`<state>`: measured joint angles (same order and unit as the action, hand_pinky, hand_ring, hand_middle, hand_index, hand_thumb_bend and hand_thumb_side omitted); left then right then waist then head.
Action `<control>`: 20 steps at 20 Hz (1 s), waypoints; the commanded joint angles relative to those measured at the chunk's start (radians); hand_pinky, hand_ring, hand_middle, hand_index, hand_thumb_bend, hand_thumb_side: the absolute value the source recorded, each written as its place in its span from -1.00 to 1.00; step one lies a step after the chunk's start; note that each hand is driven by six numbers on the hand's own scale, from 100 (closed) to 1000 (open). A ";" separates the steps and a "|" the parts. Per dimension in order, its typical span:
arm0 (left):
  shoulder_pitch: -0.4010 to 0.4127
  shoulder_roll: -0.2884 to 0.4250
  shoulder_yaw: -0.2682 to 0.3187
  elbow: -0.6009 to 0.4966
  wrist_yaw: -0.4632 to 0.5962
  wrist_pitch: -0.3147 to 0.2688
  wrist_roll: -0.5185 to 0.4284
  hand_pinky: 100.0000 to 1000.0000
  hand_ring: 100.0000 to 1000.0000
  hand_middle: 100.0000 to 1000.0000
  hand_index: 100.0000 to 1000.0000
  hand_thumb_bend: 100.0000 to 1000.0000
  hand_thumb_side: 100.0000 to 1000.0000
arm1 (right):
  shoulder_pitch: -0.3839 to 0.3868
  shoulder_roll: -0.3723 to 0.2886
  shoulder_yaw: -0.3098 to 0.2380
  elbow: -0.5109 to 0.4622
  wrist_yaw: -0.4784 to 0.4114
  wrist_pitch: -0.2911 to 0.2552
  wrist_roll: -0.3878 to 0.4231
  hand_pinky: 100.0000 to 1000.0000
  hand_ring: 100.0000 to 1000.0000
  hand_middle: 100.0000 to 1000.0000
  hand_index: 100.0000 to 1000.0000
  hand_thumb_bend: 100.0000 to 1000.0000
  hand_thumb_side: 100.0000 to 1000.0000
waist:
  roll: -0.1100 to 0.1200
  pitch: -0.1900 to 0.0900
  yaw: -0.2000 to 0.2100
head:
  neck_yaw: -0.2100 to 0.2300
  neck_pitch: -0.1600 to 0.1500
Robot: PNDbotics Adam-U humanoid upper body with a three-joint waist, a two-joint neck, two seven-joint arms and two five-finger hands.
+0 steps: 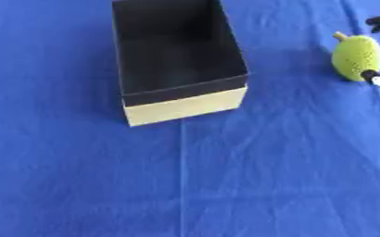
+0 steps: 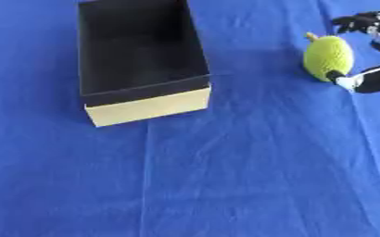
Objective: Pick up objects on the table and place them in the box.
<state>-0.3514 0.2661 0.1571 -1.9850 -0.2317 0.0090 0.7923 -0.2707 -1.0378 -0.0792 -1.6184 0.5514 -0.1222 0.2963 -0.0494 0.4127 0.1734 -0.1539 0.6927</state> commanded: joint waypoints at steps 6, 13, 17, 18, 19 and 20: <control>-0.009 0.017 -0.004 -0.015 0.005 0.001 -0.007 -0.12 0.21 0.15 0.26 0.79 0.46 | -0.080 -0.034 0.008 0.129 -0.002 0.001 0.013 0.67 0.71 0.63 0.97 -0.50 -0.48 | 0.012 -0.112 0.008 | -0.007 -0.002; -0.009 0.014 -0.005 -0.015 0.006 0.002 -0.007 -0.12 0.21 0.15 0.26 0.79 0.46 | -0.114 -0.014 0.000 0.189 0.008 0.006 -0.029 0.69 0.75 0.67 0.96 -0.54 -0.42 | 0.013 -0.108 0.008 | -0.007 -0.004; -0.009 0.012 -0.005 -0.015 0.007 0.002 -0.009 -0.12 0.21 0.15 0.26 0.80 0.46 | -0.125 -0.007 0.016 0.217 0.001 -0.002 -0.003 0.68 0.76 0.66 0.98 -0.56 -0.38 | 0.013 -0.106 0.010 | -0.009 -0.006; -0.009 0.011 -0.005 -0.015 0.007 0.002 -0.008 -0.12 0.21 0.15 0.26 0.80 0.46 | -0.127 -0.006 0.018 0.221 -0.001 -0.005 0.005 0.68 0.76 0.66 0.98 -0.56 -0.38 | 0.013 -0.106 0.011 | -0.009 -0.005; -0.009 0.011 -0.005 -0.015 0.007 0.003 -0.008 -0.12 0.21 0.15 0.26 0.80 0.46 | -0.128 -0.005 0.022 0.225 0.000 -0.009 0.016 0.68 0.74 0.62 0.96 -0.54 -0.36 | 0.013 -0.105 0.011 | -0.010 -0.004; -0.009 0.011 -0.005 -0.015 0.007 0.003 -0.007 -0.13 0.21 0.15 0.26 0.80 0.46 | -0.130 -0.003 0.024 0.230 0.002 -0.012 0.023 0.68 0.73 0.57 0.95 -0.53 -0.37 | 0.013 -0.104 0.011 | -0.011 -0.004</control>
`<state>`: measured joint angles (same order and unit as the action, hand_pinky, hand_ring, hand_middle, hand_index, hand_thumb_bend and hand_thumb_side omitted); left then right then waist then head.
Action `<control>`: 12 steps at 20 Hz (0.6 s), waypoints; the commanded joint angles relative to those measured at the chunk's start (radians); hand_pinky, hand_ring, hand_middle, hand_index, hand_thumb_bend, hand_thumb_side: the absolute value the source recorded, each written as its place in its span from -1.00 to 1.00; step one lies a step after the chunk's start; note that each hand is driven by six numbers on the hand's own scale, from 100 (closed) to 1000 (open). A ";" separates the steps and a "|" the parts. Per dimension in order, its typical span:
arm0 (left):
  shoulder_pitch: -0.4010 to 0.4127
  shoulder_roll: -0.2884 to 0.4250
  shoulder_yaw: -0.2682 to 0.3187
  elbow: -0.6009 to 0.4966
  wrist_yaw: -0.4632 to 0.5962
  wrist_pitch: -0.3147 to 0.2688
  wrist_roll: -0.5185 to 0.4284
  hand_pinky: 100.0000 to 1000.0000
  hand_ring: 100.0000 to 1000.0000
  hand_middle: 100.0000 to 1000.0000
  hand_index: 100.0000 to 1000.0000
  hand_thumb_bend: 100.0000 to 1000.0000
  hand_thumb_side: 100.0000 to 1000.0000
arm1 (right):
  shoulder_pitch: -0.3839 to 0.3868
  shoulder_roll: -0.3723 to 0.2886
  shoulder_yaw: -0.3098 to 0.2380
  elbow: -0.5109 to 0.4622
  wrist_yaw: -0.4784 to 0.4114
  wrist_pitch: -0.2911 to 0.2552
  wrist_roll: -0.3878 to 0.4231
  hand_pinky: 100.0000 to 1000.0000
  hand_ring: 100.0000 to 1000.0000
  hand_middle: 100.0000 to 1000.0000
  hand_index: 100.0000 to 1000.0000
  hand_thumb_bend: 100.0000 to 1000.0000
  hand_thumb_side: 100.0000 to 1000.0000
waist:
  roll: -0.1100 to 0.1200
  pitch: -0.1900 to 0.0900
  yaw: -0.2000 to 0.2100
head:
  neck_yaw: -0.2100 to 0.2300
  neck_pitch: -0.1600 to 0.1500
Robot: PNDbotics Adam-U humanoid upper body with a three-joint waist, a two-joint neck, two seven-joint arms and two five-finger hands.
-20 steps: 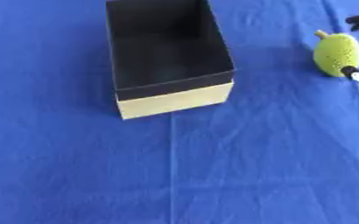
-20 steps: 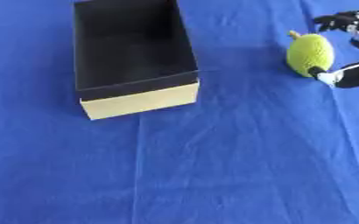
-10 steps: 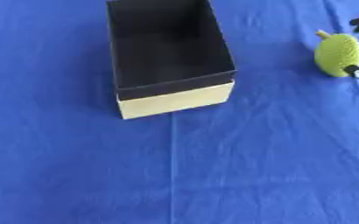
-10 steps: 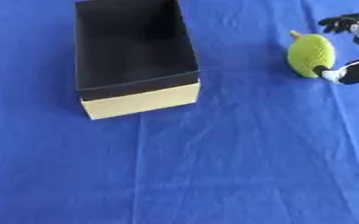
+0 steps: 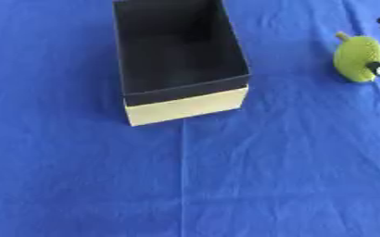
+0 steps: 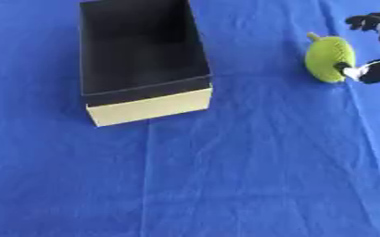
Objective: Pick up objects on the table and place them in the box.
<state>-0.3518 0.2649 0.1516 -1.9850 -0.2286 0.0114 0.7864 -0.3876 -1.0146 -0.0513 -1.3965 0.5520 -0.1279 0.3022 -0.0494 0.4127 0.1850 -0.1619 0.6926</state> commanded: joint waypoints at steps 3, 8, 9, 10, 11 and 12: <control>-0.009 0.010 -0.001 -0.015 0.005 0.000 -0.003 -0.12 0.22 0.15 0.26 0.80 0.46 | -0.023 -0.017 0.004 0.026 0.009 -0.009 0.028 0.67 0.70 0.49 0.94 -0.51 -0.39 | 0.012 -0.104 -0.001 | -0.004 -0.004; -0.009 0.009 -0.001 -0.015 0.005 0.001 -0.002 -0.12 0.22 0.15 0.26 0.80 0.46 | -0.048 0.000 0.017 0.064 0.015 -0.007 0.027 0.66 0.68 0.46 0.94 -0.50 -0.39 | 0.014 -0.103 0.003 | -0.007 -0.005; -0.009 0.009 -0.001 -0.015 0.005 0.001 -0.002 -0.12 0.22 0.15 0.26 0.80 0.46 | -0.053 0.002 0.021 0.069 0.016 -0.008 0.028 0.65 0.67 0.44 0.93 -0.49 -0.40 | 0.014 -0.103 0.004 | -0.007 -0.005; -0.009 0.008 -0.001 -0.015 0.006 0.001 -0.003 -0.13 0.22 0.15 0.26 0.80 0.46 | -0.056 0.005 0.024 0.073 0.016 -0.010 0.030 0.65 0.66 0.42 0.93 -0.49 -0.41 | 0.014 -0.103 0.004 | -0.008 -0.004; -0.009 0.008 -0.002 -0.015 0.006 0.002 -0.003 -0.13 0.22 0.15 0.26 0.80 0.46 | -0.059 0.007 0.026 0.075 0.015 -0.011 0.031 0.65 0.65 0.37 0.91 -0.46 -0.44 | 0.014 -0.102 0.004 | -0.008 -0.004; -0.009 0.008 -0.002 -0.015 0.006 0.002 -0.003 -0.13 0.22 0.15 0.26 0.80 0.46 | -0.061 0.009 0.028 0.074 0.013 -0.013 0.031 0.65 0.64 0.34 0.89 -0.43 -0.48 | 0.014 -0.102 0.004 | -0.007 -0.003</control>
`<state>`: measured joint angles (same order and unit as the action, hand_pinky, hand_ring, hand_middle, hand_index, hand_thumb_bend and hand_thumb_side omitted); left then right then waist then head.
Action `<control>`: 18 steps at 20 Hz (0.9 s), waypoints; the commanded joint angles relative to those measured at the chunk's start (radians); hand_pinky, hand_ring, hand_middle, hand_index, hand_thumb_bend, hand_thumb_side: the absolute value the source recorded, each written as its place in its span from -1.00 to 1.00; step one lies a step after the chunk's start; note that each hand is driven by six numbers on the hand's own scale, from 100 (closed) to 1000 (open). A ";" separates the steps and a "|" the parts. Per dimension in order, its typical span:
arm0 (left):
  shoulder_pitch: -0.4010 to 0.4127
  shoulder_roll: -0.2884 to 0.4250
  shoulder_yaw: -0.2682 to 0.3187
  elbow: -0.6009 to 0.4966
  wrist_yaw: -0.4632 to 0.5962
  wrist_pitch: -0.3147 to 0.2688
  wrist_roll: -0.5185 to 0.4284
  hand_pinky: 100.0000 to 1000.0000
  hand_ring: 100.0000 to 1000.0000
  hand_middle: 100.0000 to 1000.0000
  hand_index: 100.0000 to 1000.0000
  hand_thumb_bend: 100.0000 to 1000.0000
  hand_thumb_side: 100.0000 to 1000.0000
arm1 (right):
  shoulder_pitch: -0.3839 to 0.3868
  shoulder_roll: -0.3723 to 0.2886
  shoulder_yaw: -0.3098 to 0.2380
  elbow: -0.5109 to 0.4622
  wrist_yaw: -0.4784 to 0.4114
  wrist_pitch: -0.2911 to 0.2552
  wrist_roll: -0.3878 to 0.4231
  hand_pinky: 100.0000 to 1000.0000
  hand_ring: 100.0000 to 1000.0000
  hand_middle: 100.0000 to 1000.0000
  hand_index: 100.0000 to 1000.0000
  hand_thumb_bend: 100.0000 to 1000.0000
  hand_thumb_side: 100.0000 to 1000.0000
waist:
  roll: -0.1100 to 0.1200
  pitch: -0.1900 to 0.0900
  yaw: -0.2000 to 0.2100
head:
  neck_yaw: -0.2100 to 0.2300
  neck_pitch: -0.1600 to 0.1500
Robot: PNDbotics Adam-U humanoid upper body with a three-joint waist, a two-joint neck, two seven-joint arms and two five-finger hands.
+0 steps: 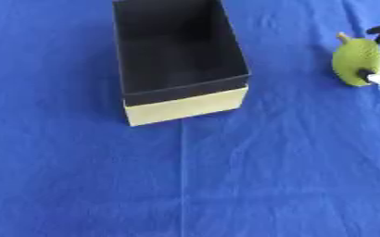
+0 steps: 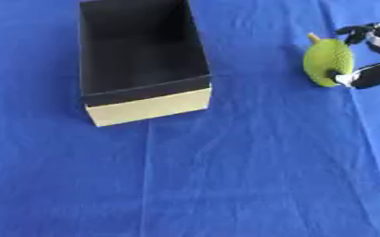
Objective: Pick up objects on the table and place them in the box.
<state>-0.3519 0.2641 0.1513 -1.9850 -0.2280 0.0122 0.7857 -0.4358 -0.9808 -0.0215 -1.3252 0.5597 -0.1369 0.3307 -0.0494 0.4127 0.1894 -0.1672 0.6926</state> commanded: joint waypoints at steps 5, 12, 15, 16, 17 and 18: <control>-0.010 0.007 -0.002 -0.015 0.006 0.001 -0.002 -0.13 0.22 0.15 0.26 0.80 0.46 | -0.012 -0.019 0.003 -0.008 -0.011 -0.008 -0.012 0.65 0.59 0.23 0.62 -0.23 -0.88 | 0.012 -0.101 0.001 | -0.001 -0.002; -0.010 0.006 -0.001 -0.015 0.006 0.000 -0.003 -0.13 0.22 0.15 0.26 0.80 0.46 | -0.009 -0.009 0.009 -0.005 -0.092 0.022 -0.008 0.59 0.45 0.14 0.52 -0.54 -1.00 | 0.011 -0.101 0.004 | 0.002 0.002; -0.011 0.006 -0.001 -0.015 0.007 -0.001 -0.002 -0.12 0.22 0.15 0.26 0.79 0.46 | -0.005 -0.010 0.008 -0.020 -0.127 0.019 -0.007 0.56 0.40 0.08 0.47 -0.74 -0.89 | 0.010 -0.101 0.004 | 0.004 0.004; -0.012 0.006 -0.001 -0.015 0.007 -0.001 -0.002 -0.12 0.22 0.15 0.26 0.79 0.46 | -0.004 -0.011 0.006 -0.028 -0.139 0.016 -0.010 0.54 0.37 0.05 0.45 -0.87 -0.83 | 0.010 -0.101 0.004 | 0.004 0.004; -0.012 0.006 -0.001 -0.015 0.007 -0.001 -0.002 -0.12 0.22 0.15 0.26 0.79 0.46 | -0.001 -0.011 0.005 -0.036 -0.150 0.015 -0.014 0.53 0.35 0.01 0.42 -0.91 -0.82 | 0.010 -0.101 0.003 | 0.004 0.004; -0.012 0.006 -0.001 -0.015 0.007 -0.001 -0.002 -0.12 0.22 0.15 0.26 0.79 0.46 | 0.001 -0.012 0.003 -0.045 -0.161 0.015 -0.019 0.51 0.31 -0.05 0.38 -0.96 -0.82 | 0.010 -0.102 0.003 | 0.004 0.004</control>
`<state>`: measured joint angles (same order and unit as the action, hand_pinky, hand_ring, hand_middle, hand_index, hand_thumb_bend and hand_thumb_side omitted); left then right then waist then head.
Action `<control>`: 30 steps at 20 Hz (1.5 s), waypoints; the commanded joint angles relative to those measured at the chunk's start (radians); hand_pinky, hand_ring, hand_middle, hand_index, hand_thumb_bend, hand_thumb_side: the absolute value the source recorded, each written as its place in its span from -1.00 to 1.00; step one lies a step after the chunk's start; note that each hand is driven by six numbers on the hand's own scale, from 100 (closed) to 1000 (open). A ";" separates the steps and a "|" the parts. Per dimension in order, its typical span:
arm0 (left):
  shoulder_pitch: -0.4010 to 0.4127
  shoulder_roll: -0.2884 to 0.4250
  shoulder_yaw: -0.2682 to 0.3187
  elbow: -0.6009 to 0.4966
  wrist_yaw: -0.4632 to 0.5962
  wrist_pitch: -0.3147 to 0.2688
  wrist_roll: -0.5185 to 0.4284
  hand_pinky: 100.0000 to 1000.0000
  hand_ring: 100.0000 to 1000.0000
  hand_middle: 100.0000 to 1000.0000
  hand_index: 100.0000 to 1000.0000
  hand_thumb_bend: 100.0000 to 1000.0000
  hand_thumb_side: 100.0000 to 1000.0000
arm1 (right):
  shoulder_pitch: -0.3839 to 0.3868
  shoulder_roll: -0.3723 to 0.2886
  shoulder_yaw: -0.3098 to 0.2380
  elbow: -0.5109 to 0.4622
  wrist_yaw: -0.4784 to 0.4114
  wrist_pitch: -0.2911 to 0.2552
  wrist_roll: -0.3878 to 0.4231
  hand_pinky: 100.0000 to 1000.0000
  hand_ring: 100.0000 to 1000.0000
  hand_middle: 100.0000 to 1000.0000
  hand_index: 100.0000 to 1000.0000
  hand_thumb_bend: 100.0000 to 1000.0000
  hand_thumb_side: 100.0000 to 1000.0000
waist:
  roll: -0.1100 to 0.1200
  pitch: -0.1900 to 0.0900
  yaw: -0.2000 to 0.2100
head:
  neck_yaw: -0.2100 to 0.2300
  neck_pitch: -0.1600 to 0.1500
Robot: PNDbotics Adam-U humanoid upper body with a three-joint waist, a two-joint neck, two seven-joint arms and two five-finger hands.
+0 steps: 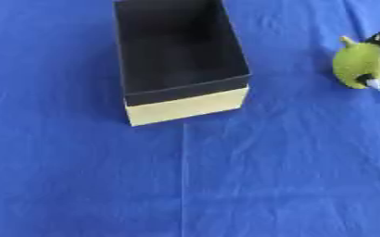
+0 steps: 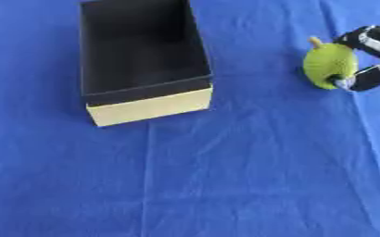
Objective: Pick up objects on the table and place them in the box.
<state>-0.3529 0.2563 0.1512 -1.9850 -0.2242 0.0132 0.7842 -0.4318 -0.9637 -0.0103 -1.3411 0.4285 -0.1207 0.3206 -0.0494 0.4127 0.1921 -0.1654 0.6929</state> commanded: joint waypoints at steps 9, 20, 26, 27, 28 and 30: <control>-0.014 0.016 -0.001 -0.015 0.003 -0.003 -0.002 -0.12 0.22 0.15 0.26 0.78 0.46 | 0.005 -0.033 -0.024 -0.124 -0.116 0.023 -0.059 0.43 0.09 -0.33 0.16 -1.00 -0.92 | 0.010 -0.104 0.000 | 0.001 0.005; -0.015 0.016 -0.003 -0.015 0.003 -0.004 -0.003 -0.12 0.22 0.15 0.26 0.78 0.46 | -0.065 -0.039 -0.035 -0.273 -0.141 0.028 -0.125 0.43 0.02 -0.41 0.12 -1.00 -1.00 | 0.011 -0.108 0.003 | -0.008 0.005; -0.015 0.014 -0.007 -0.015 0.006 -0.004 -0.007 -0.12 0.22 0.15 0.26 0.78 0.46 | -0.206 -0.005 0.034 -0.357 -0.159 0.040 -0.093 0.41 0.00 -0.39 0.12 -1.00 -1.00 | 0.010 -0.112 0.009 | -0.015 0.006; -0.015 0.014 -0.007 -0.015 0.006 -0.004 -0.008 -0.12 0.22 0.15 0.26 0.78 0.46 | -0.235 0.008 0.049 -0.361 -0.161 0.046 -0.082 0.41 0.00 -0.39 0.12 -1.00 -1.00 | 0.009 -0.113 0.011 | -0.016 0.006; -0.015 0.013 -0.007 -0.015 0.006 -0.005 -0.008 -0.12 0.22 0.15 0.26 0.78 0.46 | -0.264 0.023 0.064 -0.363 -0.161 0.051 -0.070 0.40 -0.01 -0.39 0.13 -1.00 -1.00 | 0.009 -0.114 0.012 | -0.018 0.006; -0.014 0.011 -0.009 -0.015 0.007 -0.005 -0.009 -0.12 0.22 0.15 0.26 0.78 0.46 | -0.326 0.066 0.099 -0.364 -0.159 0.057 -0.043 0.40 -0.01 -0.38 0.13 -1.00 -1.00 | 0.008 -0.114 0.015 | -0.021 0.007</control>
<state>-0.3596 0.2559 0.1449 -1.9850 -0.2205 0.0104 0.7782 -0.7382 -0.8929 0.0830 -1.6835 0.2768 -0.0660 0.2636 -0.0494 0.4127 0.2059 -0.1818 0.6937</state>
